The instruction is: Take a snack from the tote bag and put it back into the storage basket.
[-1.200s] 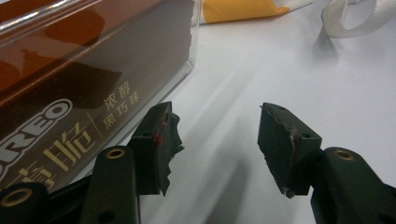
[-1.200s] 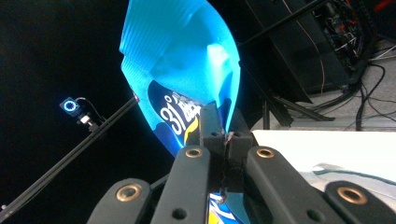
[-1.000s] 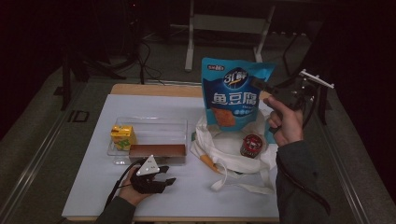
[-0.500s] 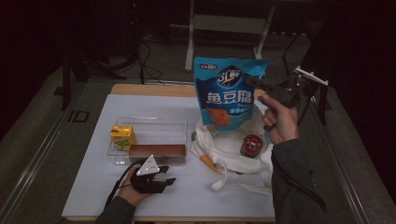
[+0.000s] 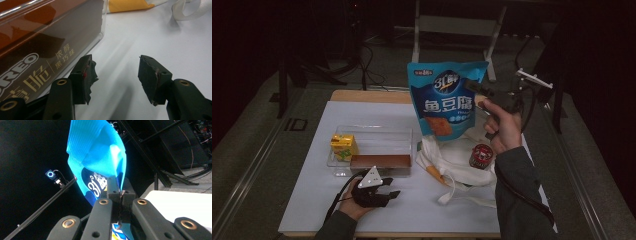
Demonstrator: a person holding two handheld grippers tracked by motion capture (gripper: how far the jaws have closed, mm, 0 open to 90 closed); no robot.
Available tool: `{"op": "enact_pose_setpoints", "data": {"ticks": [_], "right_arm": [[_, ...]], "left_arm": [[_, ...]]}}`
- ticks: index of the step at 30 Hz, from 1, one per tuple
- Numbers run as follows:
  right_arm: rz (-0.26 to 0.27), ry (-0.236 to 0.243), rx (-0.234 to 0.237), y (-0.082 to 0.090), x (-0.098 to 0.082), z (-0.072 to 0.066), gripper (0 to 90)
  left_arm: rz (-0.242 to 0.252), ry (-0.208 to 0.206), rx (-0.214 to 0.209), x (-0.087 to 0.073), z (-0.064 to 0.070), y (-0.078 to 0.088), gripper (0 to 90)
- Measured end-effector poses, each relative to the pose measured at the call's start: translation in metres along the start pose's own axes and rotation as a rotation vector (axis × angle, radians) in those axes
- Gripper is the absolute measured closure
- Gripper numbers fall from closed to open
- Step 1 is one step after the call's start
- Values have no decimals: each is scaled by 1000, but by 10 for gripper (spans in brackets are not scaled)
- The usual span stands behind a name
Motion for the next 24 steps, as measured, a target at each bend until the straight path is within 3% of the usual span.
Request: {"op": "enact_pose_setpoints", "data": {"ticks": [24], "right_arm": [[-32, 13, 45, -35, -5, -25, 898]], "left_arm": [[4, 1, -3, 0, 0, 0, 458]]}}
Point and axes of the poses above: each handheld gripper's, and its own axes: y roughly backward along the jaws, x roughly out of its top, z roughly to its right, the point moved 5 cm from there along -y, roughly forward along the jaws, and after that the axes turned 9 degrees about -x, right-handed, at the moved point
